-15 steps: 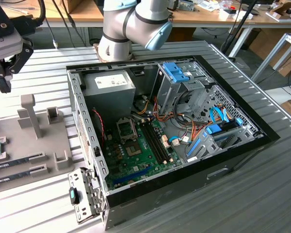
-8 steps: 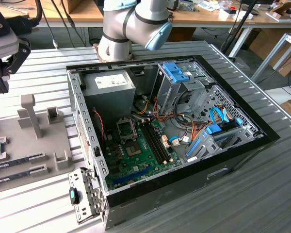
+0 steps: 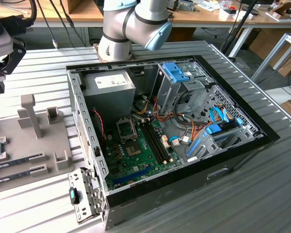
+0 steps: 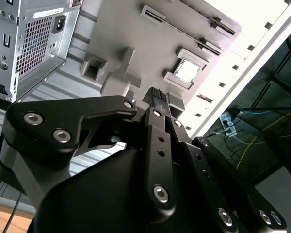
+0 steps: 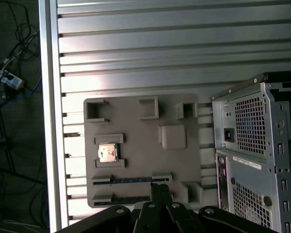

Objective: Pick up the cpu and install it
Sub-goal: 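Reach for the cpu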

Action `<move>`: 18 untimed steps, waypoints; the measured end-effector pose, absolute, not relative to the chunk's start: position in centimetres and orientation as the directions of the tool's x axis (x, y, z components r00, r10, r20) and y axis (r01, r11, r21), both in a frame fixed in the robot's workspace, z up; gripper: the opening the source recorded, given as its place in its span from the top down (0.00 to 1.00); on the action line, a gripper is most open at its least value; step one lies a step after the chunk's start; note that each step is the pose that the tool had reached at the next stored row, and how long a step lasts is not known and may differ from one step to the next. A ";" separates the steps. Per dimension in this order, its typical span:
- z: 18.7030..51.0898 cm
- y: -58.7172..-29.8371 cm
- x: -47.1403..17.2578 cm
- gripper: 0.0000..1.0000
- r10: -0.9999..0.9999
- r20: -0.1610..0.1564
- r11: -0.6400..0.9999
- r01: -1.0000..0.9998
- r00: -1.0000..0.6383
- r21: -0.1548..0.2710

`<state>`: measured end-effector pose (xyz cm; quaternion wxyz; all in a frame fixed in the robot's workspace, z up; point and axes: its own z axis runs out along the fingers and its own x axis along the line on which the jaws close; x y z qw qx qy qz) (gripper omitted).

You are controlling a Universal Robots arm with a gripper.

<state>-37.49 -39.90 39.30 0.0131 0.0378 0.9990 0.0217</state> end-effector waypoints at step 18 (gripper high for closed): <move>39.3 -39.9 -38.4 0.89 0.076 -0.024 0.996 0.075 -0.997 0.044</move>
